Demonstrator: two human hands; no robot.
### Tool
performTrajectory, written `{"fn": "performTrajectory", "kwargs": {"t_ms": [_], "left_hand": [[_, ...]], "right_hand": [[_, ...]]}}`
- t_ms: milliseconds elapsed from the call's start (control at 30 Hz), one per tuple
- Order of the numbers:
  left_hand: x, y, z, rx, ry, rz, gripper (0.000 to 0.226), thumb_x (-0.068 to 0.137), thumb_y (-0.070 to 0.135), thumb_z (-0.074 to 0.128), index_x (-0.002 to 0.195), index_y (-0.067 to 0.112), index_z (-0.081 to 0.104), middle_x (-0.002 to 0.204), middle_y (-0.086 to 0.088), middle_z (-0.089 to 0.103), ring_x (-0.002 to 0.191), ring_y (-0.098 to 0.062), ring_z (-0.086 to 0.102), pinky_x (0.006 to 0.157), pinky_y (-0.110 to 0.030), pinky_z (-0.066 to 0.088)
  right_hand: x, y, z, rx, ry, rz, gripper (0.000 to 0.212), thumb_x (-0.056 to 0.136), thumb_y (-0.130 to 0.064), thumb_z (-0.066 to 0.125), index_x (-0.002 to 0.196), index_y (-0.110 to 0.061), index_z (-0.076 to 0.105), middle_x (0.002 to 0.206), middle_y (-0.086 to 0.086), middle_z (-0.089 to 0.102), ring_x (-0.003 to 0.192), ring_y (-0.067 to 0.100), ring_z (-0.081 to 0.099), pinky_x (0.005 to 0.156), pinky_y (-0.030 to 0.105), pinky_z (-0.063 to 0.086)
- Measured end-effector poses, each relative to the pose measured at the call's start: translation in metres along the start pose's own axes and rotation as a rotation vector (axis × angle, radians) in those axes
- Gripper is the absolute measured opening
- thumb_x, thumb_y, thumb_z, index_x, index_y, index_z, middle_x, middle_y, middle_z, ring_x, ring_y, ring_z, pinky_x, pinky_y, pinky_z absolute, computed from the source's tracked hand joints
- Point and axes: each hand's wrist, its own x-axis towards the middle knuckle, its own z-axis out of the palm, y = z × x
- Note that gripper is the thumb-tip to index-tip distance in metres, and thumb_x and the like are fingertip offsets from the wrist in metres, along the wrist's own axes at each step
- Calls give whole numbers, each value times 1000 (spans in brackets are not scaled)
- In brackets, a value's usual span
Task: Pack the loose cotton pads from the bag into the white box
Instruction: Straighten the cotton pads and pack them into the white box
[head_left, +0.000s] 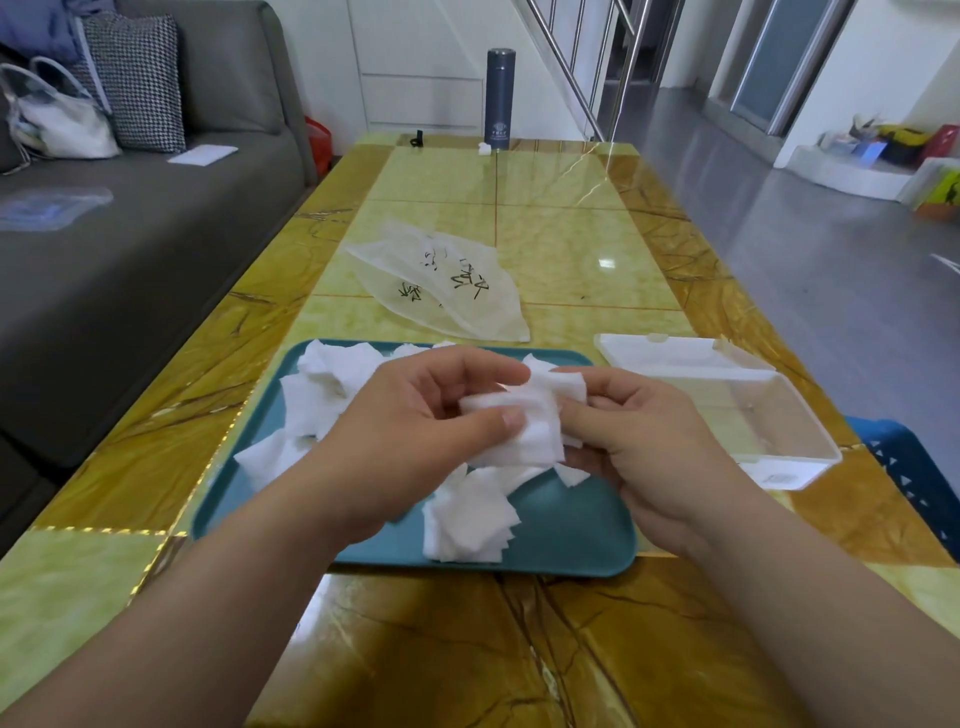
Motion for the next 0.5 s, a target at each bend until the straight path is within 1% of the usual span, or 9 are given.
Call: {"fn": "performTrajectory", "kwargs": {"t_ms": [67, 133, 200, 300, 400, 500], "left_hand": [[2, -3, 2, 24, 37, 13, 29, 86, -3, 78, 108, 17, 76, 99, -3, 80, 89, -19, 75, 84, -36, 62], [4, -5, 2, 38, 92, 32, 29, 83, -3, 81, 104, 16, 74, 93, -1, 78, 83, -19, 74, 81, -39, 62], [5, -5, 0, 5, 107, 40, 28, 80, -3, 83, 101, 14, 74, 91, -6, 78, 80, -18, 72, 78, -35, 61], [4, -1, -2, -98, 83, 27, 26, 77, -3, 83, 97, 11, 74, 91, -13, 78, 80, -18, 72, 72, -27, 60], [5, -1, -2, -138, 82, 17, 25, 76, -2, 82, 96, 10, 73, 89, -10, 78, 79, -16, 72, 68, -24, 58], [6, -3, -1, -107, 101, 13, 26, 78, -2, 83, 99, 8, 73, 89, -10, 78, 80, -15, 71, 70, -25, 60]], "right_hand": [[-1, 0, 2, 19, -75, 5, 26, 95, -2, 68, 120, -3, 72, 110, 19, 78, 106, 36, 75, 93, 43, 61], [-1, 2, 4, 15, -119, 9, 27, 99, -1, 62, 124, -2, 70, 115, 20, 77, 113, 37, 73, 99, 45, 59], [0, 4, 5, -12, -148, 17, 28, 102, -2, 59, 127, -2, 69, 118, 19, 76, 116, 35, 71, 102, 45, 58], [2, 5, 4, -30, -167, 25, 28, 104, -4, 56, 128, -4, 69, 121, 16, 76, 119, 32, 71, 103, 44, 57], [3, 5, 2, -10, -148, 42, 28, 104, -1, 54, 125, -4, 72, 119, 15, 77, 118, 31, 71, 100, 42, 59], [0, 4, 4, -1, -195, 42, 28, 103, 1, 54, 124, -2, 72, 120, 17, 76, 118, 31, 71, 102, 43, 58]]}}
